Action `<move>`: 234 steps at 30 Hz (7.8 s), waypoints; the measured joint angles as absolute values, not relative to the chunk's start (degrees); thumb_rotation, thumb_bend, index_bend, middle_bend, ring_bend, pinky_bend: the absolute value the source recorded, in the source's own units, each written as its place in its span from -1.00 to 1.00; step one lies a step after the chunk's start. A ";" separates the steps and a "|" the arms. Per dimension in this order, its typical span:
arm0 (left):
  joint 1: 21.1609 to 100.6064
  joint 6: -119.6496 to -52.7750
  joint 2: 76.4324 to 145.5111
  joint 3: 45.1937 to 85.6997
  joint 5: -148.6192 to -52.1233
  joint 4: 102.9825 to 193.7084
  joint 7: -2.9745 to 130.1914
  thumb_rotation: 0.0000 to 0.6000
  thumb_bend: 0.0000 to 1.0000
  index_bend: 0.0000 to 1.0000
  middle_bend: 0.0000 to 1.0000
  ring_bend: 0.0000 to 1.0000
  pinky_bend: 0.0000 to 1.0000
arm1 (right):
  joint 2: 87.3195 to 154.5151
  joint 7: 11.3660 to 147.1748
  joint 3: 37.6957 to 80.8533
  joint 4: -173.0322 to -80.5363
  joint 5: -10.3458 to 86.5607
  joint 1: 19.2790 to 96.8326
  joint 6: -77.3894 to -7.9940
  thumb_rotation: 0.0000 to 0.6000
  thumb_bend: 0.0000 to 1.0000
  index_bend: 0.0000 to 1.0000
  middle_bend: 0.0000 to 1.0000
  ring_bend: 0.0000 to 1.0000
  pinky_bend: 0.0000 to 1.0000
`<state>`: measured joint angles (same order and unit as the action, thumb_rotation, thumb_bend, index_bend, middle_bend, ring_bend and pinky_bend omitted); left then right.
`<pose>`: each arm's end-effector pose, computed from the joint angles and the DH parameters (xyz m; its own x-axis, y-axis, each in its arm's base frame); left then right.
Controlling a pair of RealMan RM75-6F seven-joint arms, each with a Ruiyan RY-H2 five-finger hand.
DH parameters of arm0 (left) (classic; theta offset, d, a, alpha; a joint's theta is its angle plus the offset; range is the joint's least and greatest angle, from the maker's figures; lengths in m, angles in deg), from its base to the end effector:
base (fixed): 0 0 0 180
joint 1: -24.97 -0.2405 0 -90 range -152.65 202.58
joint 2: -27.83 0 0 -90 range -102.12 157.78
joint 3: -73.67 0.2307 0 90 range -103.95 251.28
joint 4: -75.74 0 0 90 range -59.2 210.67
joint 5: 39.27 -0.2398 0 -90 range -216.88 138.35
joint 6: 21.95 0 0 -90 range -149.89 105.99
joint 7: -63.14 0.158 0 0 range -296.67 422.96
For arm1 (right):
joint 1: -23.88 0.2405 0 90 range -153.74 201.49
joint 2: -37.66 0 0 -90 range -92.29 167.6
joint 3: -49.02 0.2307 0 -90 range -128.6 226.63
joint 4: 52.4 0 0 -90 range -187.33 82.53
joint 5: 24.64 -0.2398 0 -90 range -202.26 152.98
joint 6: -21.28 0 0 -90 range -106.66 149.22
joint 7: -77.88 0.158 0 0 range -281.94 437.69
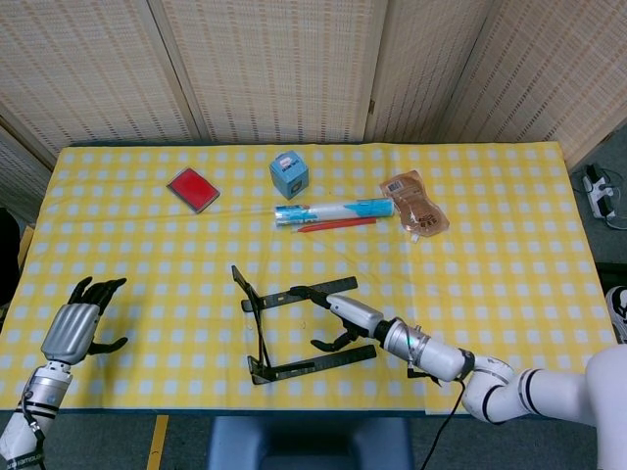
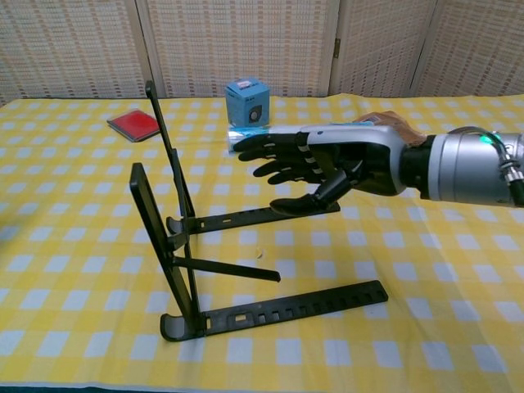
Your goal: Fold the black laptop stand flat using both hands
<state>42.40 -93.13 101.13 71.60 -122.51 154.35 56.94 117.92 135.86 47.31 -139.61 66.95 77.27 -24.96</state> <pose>-0.3072 0.2627 0.0639 0.3848 0.1635 0.9084 0.9214 -0.1269 -0.3674 -0.0961 -0.3031 -0.0651 -0.1160 -0.8311 0.5438 -0.8680 -0.1813 -0.4622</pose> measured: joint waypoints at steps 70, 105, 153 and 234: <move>41.99 -93.25 101.76 72.62 -123.42 154.84 57.55 1.00 -0.61 -0.72 -0.62 -0.64 -0.87 | 124.47 119.62 43.01 -143.19 70.91 80.10 -20.95 1.00 -0.05 -0.79 -0.57 -0.60 -0.81; 43.47 -91.57 103.22 73.19 -125.49 154.93 54.75 1.00 -0.61 -0.72 -0.61 -0.63 -0.86 | 121.08 118.60 51.30 -146.37 57.17 78.04 -22.71 1.00 -0.05 -1.00 -1.00 -1.00 -1.00; 52.17 -82.86 111.70 74.92 -128.66 163.12 60.80 1.00 -0.62 -0.81 -0.61 -0.66 -0.87 | 135.80 117.46 64.58 -133.35 51.34 83.78 -10.19 1.00 -0.05 -1.00 -1.00 -1.00 -1.00; 64.05 -72.88 109.77 75.38 -127.83 151.55 3.50 1.00 -0.62 -0.67 -0.38 -0.49 -0.82 | 144.29 80.70 55.57 -142.80 53.41 68.15 -27.37 1.00 -0.25 -1.00 -1.00 -1.00 -1.00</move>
